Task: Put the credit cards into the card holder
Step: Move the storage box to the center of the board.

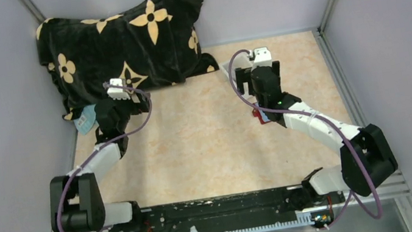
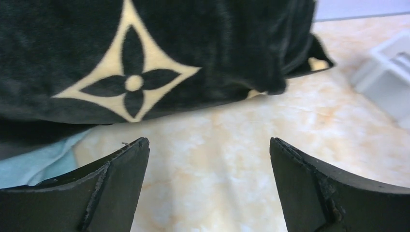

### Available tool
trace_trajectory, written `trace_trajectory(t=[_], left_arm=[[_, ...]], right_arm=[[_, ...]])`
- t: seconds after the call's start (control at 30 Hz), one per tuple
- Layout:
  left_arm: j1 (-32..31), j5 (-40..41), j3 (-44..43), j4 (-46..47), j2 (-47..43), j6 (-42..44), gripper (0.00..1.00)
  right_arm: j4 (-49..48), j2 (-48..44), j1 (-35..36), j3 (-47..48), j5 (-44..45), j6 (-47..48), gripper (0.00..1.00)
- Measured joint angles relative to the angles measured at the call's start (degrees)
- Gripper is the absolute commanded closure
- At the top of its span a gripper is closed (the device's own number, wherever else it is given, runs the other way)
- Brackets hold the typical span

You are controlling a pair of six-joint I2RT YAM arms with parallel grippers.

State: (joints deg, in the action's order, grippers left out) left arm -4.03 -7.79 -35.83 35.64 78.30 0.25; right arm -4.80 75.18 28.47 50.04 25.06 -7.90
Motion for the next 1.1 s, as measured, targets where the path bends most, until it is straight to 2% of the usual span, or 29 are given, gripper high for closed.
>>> trace_trajectory(t=[0.13,0.2,0.27,0.33,0.43,0.53,0.7,0.8,1.1], left_arm=[[0.0,-7.2,0.4,-1.7,-4.9,-6.2,0.00],[0.0,-12.0,0.9,-0.1,-6.5,-10.3,0.00],[0.0,-16.8,1.2,2.5,-6.9,-15.4,0.00],[0.0,-21.9,0.8,4.3,-5.6,-20.4,0.00],[-0.6,-26.1,-1.7,3.7,-1.8,-25.0,0.00],[-3.3,-23.2,-2.3,0.4,-1.6,-25.7,0.00],[-15.7,-12.9,-5.6,-6.2,-1.8,-21.9,0.00],[-20.6,-8.1,-7.8,-8.5,-0.5,-20.1,0.00],[-23.2,1.8,-8.4,-14.6,2.8,-20.3,0.00]], right_arm=[[-0.7,-0.6,0.0,-0.3,3.4,-1.3,0.01],[-3.2,-3.4,-0.2,-3.7,2.0,-1.9,0.02],[-4.3,-6.7,-0.5,-6.2,-0.6,-2.2,0.13],[-4.3,-8.4,-0.5,-5.9,-3.0,-2.4,0.29],[-2.2,-6.7,-0.5,-0.7,-5.9,-2.8,0.32],[-1.4,-4.6,-0.5,2.8,-7.0,-2.9,0.34],[1.1,-2.5,-0.5,3.0,-9.0,-2.7,0.34],[3.1,0.7,-0.5,3.8,-10.6,-2.2,0.34],[5.2,12.0,-0.5,9.3,-14.4,-0.8,0.34]])
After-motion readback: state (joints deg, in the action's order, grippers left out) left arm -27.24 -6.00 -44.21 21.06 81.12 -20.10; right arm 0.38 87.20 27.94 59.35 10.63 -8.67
